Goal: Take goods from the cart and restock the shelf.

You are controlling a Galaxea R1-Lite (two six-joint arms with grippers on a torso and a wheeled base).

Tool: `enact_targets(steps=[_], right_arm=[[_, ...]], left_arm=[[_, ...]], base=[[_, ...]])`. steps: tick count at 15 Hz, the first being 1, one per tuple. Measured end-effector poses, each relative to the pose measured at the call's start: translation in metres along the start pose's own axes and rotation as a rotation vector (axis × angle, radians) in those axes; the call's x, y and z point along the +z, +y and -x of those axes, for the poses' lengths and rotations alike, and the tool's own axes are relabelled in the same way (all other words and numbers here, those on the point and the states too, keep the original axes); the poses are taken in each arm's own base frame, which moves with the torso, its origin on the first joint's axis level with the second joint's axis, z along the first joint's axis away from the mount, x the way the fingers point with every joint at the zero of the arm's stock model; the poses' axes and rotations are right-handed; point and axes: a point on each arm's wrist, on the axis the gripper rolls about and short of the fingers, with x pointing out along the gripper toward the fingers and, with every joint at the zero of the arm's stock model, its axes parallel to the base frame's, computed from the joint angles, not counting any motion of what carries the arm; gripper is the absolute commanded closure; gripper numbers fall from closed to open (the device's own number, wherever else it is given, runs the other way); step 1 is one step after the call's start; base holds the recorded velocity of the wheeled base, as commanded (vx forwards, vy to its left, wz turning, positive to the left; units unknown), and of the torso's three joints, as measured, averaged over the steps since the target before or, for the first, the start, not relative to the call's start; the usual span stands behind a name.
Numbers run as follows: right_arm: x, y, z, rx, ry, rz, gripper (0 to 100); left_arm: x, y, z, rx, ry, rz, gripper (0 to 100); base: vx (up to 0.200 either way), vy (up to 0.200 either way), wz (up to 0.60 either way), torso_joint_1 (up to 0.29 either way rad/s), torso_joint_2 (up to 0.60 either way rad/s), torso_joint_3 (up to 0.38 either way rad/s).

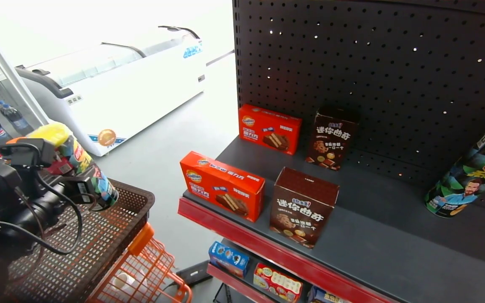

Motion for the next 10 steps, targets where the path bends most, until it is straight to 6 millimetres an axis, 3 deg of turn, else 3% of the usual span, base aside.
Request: enact_targets(steps=[5,10], right_arm=[[0.0,0.0,0.0,0.0,0.0,0.0,0],[0.0,0.0,0.0,0.0,0.0,0.0,0]], left_arm=[[0.047,-0.001,0.047,-0.088,-0.109,-0.005,100],[0.04,-0.025,0.099,-0.288,-0.087,-0.001,100]], base=[[0.0,0.0,0.0,0.0,0.0,0.0],[0.0,0.0,0.0,0.0,0.0,0.0]])
